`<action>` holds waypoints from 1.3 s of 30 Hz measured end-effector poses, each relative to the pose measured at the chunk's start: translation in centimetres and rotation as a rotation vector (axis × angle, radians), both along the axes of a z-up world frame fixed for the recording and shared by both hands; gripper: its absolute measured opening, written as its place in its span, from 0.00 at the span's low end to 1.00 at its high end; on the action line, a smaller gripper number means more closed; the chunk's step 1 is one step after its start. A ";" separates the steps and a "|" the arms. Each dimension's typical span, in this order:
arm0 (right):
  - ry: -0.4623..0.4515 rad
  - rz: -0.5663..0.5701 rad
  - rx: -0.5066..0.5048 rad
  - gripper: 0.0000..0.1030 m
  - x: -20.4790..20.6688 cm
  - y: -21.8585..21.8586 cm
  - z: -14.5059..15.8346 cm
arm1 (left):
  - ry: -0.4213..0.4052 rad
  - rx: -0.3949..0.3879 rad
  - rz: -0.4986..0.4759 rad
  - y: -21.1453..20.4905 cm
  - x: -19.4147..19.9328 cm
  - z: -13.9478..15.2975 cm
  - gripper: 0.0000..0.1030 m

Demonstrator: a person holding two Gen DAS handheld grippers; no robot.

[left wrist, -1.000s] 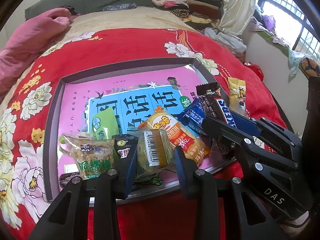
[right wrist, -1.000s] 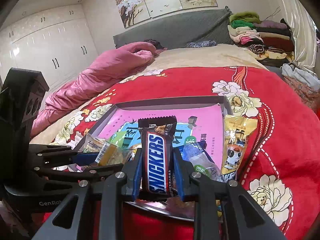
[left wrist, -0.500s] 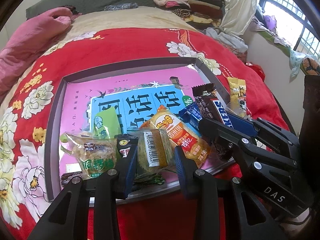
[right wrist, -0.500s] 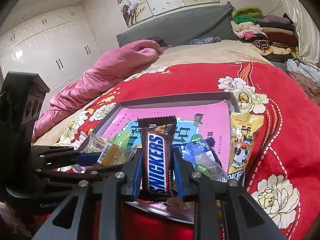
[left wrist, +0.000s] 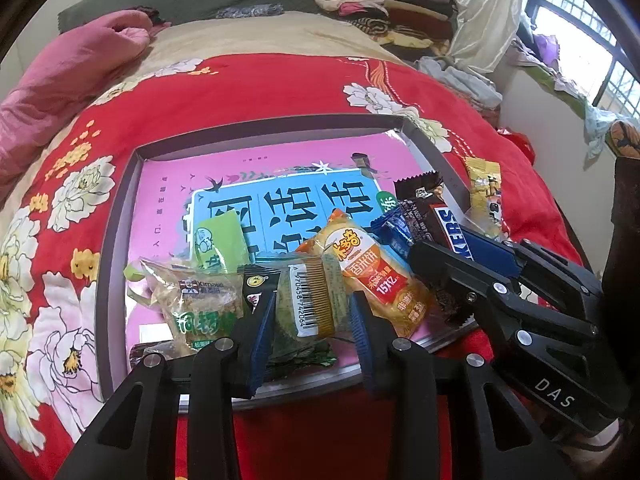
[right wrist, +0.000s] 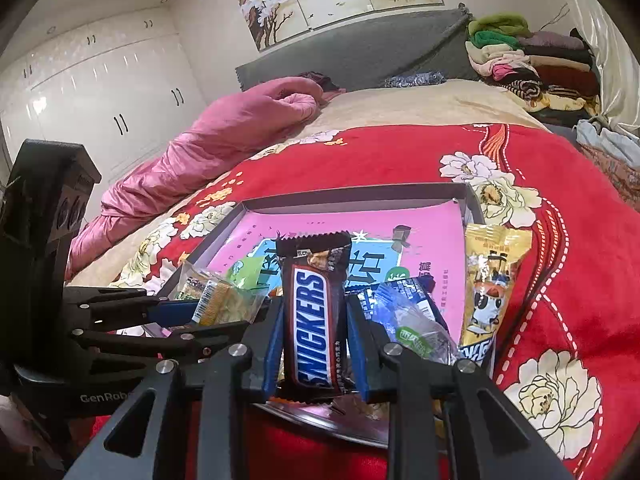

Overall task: Organize snacks
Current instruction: 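Lower both snacks into the tray and open both tools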

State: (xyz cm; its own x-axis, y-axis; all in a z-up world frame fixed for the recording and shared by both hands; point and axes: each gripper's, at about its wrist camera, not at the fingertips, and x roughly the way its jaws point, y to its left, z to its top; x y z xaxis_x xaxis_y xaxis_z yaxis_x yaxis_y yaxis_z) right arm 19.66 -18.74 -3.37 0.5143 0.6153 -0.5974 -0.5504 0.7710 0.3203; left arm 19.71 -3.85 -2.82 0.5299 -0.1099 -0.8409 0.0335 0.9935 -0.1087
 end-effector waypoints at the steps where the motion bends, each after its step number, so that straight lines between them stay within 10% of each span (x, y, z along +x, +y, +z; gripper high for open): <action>1: 0.001 0.000 0.001 0.28 0.0 0.0 0.0 | 0.000 0.002 0.000 0.0 0.0 0.0 0.38; 39: -0.027 -0.036 0.006 0.38 -0.6 -0.9 1.3 | -0.004 -0.005 -0.024 -0.5 0.1 0.0 0.40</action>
State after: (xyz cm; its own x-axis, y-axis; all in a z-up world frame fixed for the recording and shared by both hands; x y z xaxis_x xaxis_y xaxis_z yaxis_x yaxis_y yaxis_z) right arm 19.03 -19.61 -2.03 0.5519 0.5995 -0.5797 -0.5306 0.7887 0.3104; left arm 19.78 -4.37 -2.78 0.5305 -0.1267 -0.8381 0.0576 0.9919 -0.1135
